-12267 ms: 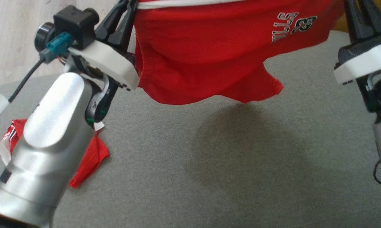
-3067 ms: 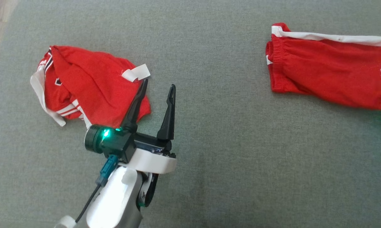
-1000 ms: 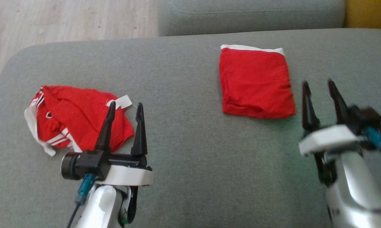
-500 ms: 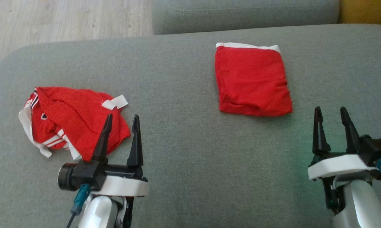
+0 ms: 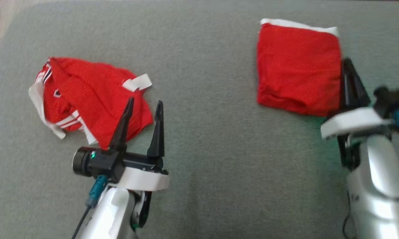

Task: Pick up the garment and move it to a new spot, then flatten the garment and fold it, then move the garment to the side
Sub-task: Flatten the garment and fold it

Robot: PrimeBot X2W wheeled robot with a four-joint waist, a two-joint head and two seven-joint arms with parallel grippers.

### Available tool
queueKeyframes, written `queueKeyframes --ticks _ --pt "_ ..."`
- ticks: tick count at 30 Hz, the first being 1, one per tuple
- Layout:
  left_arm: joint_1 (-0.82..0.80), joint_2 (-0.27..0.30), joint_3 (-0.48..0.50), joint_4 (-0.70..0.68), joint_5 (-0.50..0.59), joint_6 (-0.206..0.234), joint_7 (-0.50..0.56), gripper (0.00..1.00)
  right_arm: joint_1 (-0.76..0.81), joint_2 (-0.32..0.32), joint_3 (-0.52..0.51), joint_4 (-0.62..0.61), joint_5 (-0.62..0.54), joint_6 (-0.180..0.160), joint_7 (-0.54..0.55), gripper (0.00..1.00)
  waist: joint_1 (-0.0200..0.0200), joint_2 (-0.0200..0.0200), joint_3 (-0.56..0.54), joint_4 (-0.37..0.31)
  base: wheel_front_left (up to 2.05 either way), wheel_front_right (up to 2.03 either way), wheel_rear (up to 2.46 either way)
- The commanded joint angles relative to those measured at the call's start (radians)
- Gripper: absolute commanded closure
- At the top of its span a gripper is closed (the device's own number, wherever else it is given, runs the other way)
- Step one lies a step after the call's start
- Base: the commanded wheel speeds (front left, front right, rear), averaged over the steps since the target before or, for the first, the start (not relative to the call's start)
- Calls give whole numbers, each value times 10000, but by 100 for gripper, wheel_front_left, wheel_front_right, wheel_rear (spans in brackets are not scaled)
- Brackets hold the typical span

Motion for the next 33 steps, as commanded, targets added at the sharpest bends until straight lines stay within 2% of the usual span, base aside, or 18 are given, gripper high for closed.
queueKeyframes --ticks 1,8,11,15,18,25,33 --pt "-429 37 128 -335 -66 82 -95 0 -818 -43 102 41 -253 -9 174 100 -2 0 514 496 0 0 0" --pt "-897 36 -362 -392 -245 283 -95 0 -2704 -559 -491 2088 -651 -9 418 100 -2 0 1153 1210 0 0 0" --pt "-1013 36 -531 -426 -348 343 -95 0 -3046 -852 -868 3300 -873 -9 424 100 -2 0 1270 1449 0 0 0" --pt "-1098 36 -628 -408 -433 437 -95 0 -3458 -932 -1129 4609 -1293 -9 103 100 -2 0 1337 1597 0 0 0" --pt "-1092 36 -609 -409 -434 460 -95 0 -3919 -768 -1288 4706 -1326 -9 -136 100 -2 0 1336 1595 0 0 0" --pt "-1142 36 -691 -422 -466 488 -95 0 -4478 -336 -970 4660 -1405 -9 -271 100 -2 0 1391 1586 0 0 0" --pt "-1168 36 -743 -389 -513 536 -95 0 -4460 -62 299 6354 -1455 -9 -280 100 -2 0 1318 1557 0 0 0"
